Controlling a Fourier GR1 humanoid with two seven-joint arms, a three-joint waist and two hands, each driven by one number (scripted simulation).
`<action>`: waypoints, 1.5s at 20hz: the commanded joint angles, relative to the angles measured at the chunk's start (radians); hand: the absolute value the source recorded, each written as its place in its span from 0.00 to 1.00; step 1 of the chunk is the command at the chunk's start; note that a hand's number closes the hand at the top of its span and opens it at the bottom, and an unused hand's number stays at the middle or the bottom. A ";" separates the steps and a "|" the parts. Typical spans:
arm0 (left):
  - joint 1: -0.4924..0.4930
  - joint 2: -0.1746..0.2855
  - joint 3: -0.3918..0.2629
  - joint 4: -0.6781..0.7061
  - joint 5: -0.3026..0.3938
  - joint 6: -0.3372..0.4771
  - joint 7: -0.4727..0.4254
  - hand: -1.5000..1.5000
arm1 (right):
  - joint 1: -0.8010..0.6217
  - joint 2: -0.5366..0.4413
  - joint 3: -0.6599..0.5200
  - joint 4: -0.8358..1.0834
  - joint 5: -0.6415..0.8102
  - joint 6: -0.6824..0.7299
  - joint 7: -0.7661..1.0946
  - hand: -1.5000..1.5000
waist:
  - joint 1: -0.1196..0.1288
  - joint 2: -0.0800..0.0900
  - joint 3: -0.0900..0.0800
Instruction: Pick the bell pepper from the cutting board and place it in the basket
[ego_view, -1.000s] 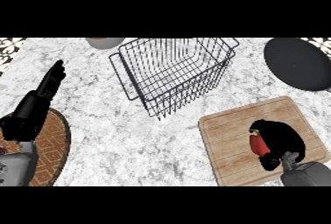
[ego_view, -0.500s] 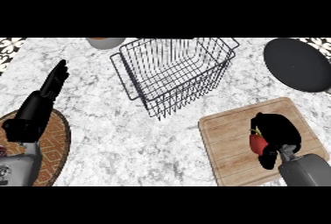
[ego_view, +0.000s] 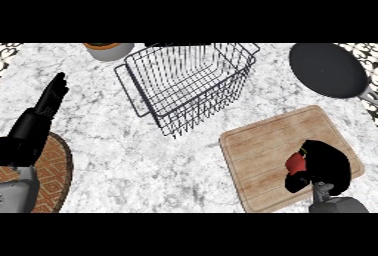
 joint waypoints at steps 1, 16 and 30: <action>0.033 0.000 0.002 -0.008 -0.009 0.005 -0.015 0.50 | 0.092 0.104 -0.022 -0.137 0.122 -0.131 0.268 1.00 | -0.005 0.000 0.003; -0.008 0.004 -0.020 -0.030 0.007 -0.042 0.022 0.50 | -0.386 0.257 0.109 -0.684 0.496 -0.021 0.348 1.00 | 0.061 0.013 0.004; -0.073 -0.059 -0.071 0.036 -0.041 -0.004 -0.008 0.50 | -1.069 0.259 -0.085 -0.093 0.153 -0.037 0.497 1.00 | 0.089 0.023 0.004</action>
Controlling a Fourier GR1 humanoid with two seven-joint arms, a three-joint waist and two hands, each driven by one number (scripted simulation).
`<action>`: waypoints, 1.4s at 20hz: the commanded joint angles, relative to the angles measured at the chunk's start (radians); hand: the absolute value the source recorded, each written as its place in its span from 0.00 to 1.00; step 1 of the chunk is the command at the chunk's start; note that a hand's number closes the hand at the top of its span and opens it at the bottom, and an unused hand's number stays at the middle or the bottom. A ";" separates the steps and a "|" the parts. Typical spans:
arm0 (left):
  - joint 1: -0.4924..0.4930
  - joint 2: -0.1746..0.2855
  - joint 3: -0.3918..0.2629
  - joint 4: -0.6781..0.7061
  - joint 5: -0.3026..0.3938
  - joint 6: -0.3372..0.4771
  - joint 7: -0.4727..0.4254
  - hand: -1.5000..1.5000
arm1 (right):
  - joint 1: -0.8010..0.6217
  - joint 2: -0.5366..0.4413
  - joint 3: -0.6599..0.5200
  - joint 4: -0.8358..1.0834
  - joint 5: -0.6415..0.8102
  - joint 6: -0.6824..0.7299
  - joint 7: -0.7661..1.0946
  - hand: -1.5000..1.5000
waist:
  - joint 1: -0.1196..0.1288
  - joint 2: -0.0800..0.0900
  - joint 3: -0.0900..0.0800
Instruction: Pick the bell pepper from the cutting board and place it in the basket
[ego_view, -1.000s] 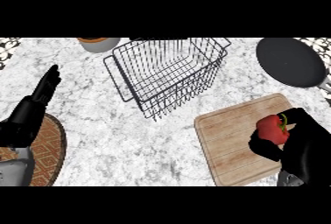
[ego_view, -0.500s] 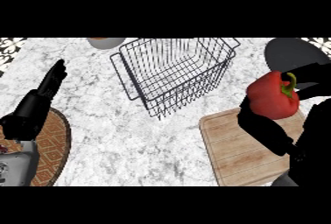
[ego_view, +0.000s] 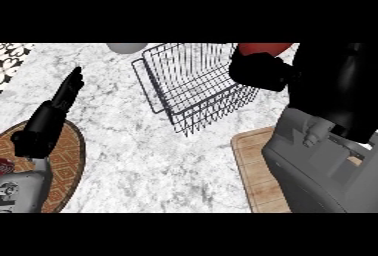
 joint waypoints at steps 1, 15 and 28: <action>-0.006 -0.017 -0.011 0.031 -0.014 0.011 -0.040 0.50 | -0.175 0.005 -0.045 0.216 -0.060 -0.019 0.206 1.00 | 0.013 0.006 0.000; -0.025 -0.001 -0.001 0.008 -0.018 0.004 -0.015 0.50 | -0.417 0.005 -0.263 0.744 -0.226 -0.130 0.202 1.00 | 0.024 0.008 0.000; -0.015 0.009 0.022 -0.004 0.000 -0.010 0.024 0.50 | -0.475 0.005 -0.252 0.969 -0.262 0.086 0.188 0.00 | -0.014 -0.004 0.002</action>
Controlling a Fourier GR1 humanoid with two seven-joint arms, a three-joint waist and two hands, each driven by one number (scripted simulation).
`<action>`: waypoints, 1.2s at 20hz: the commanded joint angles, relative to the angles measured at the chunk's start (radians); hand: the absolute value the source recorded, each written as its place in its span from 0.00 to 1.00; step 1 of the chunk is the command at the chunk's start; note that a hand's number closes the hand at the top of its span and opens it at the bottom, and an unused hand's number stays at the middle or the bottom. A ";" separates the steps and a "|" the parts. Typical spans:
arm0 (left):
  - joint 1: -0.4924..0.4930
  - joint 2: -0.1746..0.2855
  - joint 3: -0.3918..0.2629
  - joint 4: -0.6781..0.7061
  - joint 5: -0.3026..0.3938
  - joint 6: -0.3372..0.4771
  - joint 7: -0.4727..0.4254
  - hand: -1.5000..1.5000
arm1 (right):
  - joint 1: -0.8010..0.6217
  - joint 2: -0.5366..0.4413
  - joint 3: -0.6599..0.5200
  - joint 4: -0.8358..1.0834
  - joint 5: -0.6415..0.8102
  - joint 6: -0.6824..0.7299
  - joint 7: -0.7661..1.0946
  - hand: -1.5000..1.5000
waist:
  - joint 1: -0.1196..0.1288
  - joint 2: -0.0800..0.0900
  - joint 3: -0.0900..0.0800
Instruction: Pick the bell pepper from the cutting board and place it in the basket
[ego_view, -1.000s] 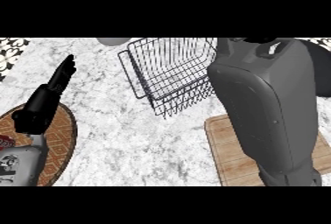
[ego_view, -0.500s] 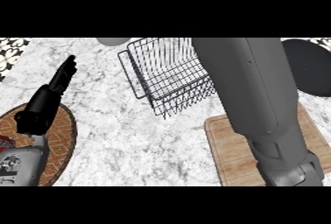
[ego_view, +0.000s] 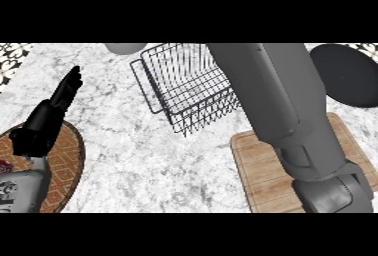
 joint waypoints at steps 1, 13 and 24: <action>-0.005 0.032 0.024 -0.033 0.024 -0.029 0.035 0.50 | -0.032 0.006 -0.023 0.029 -0.072 0.074 0.184 0.00 | -0.005 -0.003 0.001; 0.002 0.005 0.025 0.004 0.001 0.003 -0.012 0.50 | -0.010 -0.002 -0.044 -0.048 -0.042 -0.357 0.090 0.00 | -0.013 0.004 0.001; 0.054 0.006 0.030 -0.027 -0.011 0.012 -0.011 0.50 | 0.091 -0.058 -0.146 -0.351 0.218 -0.505 0.172 0.00 | -0.057 -0.016 0.002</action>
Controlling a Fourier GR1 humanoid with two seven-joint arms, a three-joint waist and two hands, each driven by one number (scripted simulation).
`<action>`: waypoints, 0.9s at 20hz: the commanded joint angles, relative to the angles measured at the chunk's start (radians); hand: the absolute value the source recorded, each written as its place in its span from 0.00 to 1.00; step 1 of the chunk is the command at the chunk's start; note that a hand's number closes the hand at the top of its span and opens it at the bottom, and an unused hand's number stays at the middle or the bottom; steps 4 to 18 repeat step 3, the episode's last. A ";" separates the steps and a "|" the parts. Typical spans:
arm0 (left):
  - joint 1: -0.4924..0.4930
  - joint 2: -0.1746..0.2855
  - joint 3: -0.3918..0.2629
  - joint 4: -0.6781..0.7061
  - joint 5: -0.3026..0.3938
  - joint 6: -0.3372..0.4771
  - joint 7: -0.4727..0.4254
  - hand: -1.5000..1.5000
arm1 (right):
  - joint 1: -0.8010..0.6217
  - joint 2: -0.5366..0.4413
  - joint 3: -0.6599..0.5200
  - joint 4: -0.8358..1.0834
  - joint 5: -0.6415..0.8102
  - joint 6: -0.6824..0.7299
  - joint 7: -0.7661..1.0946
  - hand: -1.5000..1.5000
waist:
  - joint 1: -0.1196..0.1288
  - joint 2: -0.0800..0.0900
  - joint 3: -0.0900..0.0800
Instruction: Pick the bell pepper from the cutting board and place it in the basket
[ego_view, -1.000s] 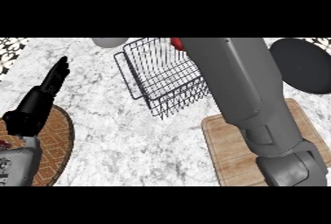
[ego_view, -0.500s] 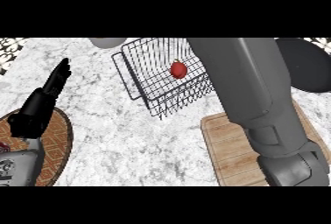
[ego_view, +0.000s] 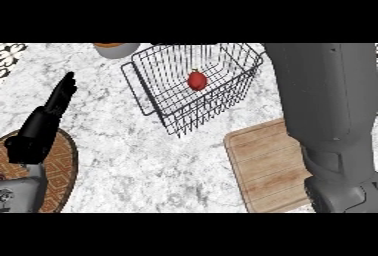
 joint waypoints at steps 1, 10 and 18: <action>0.042 0.020 0.025 -0.029 0.018 -0.014 0.003 0.50 | 0.081 0.008 -0.024 -0.157 0.108 -0.109 0.197 0.00 | -0.010 -0.011 0.001; 0.027 0.016 0.029 0.008 -0.002 0.008 -0.029 0.50 | 0.156 0.004 -0.046 -0.265 0.122 -0.110 0.151 0.00 | -0.027 -0.006 0.001; 0.027 0.016 0.029 0.008 -0.002 0.008 -0.029 0.50 | 0.156 0.004 -0.046 -0.265 0.122 -0.110 0.151 0.00 | -0.027 -0.006 0.001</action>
